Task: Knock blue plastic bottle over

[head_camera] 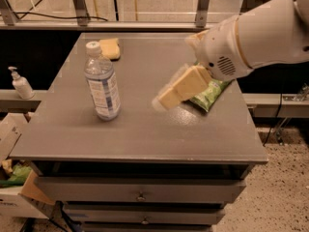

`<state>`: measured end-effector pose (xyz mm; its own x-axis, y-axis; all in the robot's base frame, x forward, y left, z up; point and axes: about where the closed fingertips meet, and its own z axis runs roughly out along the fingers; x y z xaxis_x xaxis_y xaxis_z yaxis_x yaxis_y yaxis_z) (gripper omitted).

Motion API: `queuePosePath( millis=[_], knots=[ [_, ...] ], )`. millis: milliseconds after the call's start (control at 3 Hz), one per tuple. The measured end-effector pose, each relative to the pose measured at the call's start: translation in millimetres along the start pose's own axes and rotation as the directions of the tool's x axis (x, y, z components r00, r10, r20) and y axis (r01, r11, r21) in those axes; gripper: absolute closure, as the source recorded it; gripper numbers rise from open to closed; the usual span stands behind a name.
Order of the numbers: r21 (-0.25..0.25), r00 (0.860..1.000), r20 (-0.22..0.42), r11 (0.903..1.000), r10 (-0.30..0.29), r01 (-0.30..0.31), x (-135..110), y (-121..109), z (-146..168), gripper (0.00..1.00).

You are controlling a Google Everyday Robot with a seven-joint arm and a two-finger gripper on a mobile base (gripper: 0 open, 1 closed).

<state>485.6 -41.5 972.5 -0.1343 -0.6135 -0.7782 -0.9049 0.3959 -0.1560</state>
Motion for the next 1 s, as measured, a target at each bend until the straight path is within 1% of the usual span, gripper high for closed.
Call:
queuePosePath(
  millis=[333, 667, 1000],
  knots=[
    [-0.008, 0.996, 0.093, 0.9999, 0.009, -0.008, -33.2, 0.5, 36.5, 0.0],
    [-0.037, 0.988, 0.15, 0.9991, 0.027, -0.021, -57.8, 9.5, 73.9, 0.0],
    [-0.07, 0.983, 0.176, 0.9966, 0.056, -0.044, -72.4, 22.2, 109.5, 0.0]
  ],
)
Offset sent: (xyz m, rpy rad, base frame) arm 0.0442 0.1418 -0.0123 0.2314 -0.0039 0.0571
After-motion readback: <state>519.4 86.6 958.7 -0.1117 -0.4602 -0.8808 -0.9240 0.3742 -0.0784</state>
